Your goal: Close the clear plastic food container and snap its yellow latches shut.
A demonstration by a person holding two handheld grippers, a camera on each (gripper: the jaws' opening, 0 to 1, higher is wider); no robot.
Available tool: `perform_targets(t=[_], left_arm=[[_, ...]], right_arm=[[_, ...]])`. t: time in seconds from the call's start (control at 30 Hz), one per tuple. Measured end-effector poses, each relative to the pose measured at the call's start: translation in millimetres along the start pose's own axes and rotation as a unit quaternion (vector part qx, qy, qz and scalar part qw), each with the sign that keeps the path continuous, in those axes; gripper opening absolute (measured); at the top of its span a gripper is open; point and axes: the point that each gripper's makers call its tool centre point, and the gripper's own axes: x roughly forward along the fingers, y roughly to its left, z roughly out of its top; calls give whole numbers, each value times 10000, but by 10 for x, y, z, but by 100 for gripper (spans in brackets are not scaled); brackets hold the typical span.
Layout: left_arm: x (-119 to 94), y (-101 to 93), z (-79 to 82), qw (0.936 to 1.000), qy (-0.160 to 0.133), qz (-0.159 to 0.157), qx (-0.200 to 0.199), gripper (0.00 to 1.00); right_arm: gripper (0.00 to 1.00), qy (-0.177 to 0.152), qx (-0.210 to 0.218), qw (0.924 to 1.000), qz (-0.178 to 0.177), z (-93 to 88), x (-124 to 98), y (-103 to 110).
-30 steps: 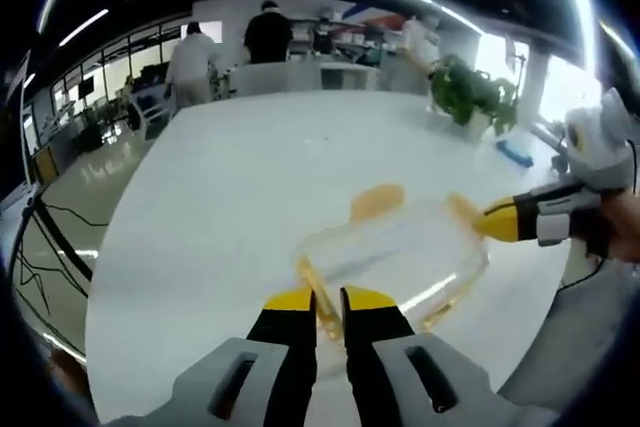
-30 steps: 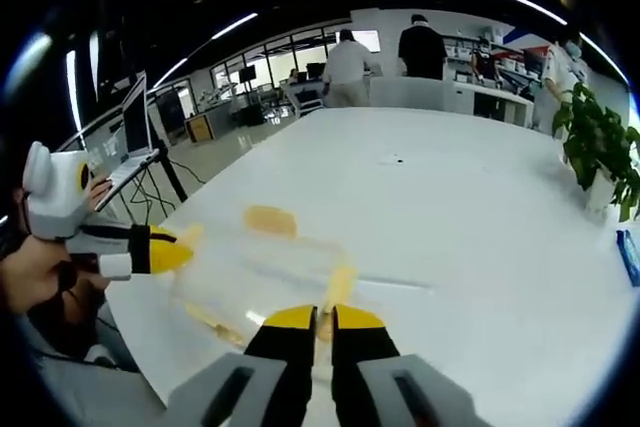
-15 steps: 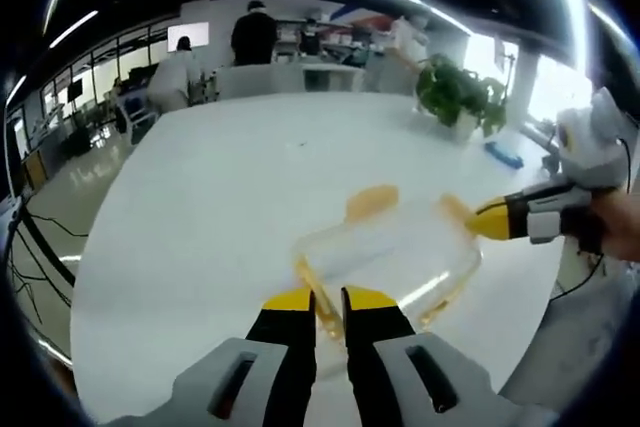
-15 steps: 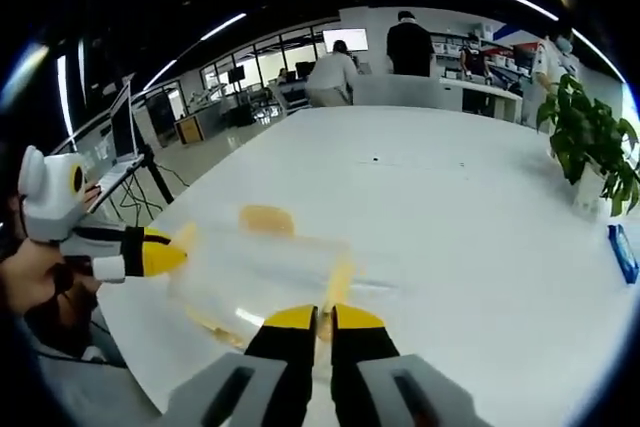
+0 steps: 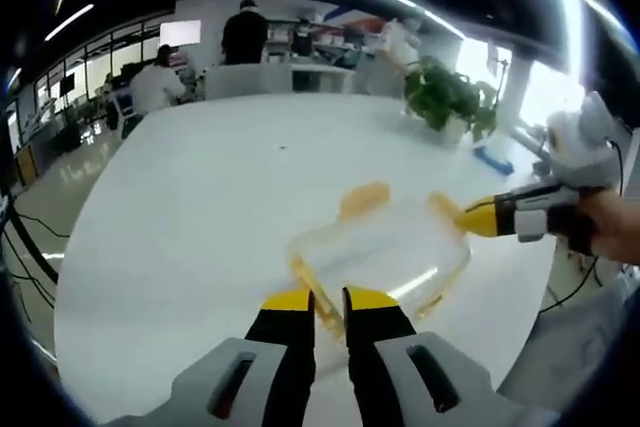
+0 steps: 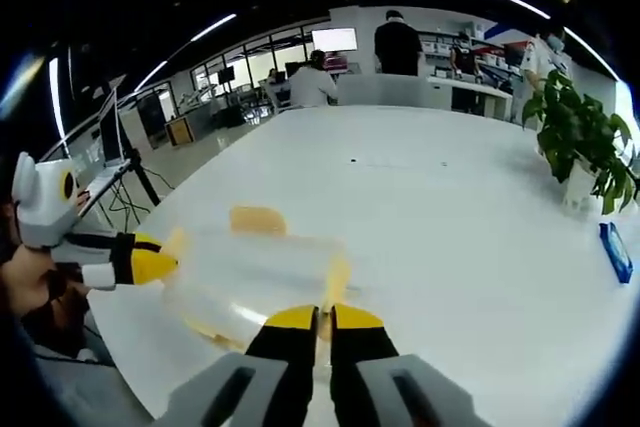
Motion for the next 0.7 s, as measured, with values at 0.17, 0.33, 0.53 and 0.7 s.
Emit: perform_targets(t=[0.17, 0.33, 0.53, 0.7], left_arm=[[22, -70, 5, 10000, 22, -90, 15, 8], [64, -118, 9, 9999, 61, -147, 2, 8], [98, -161, 13, 9998, 90, -178, 7, 8], [118, -149, -23, 9997, 164, -165, -62, 8]], right_arm=[[0, 36, 2, 10000, -29, -5, -9, -86], [0, 100, -25, 9999, -49, 7, 9, -160], [0, 215, -3, 9998, -41, -8, 26, -231], [0, 250, 32, 9997, -7, -17, 29, -225]])
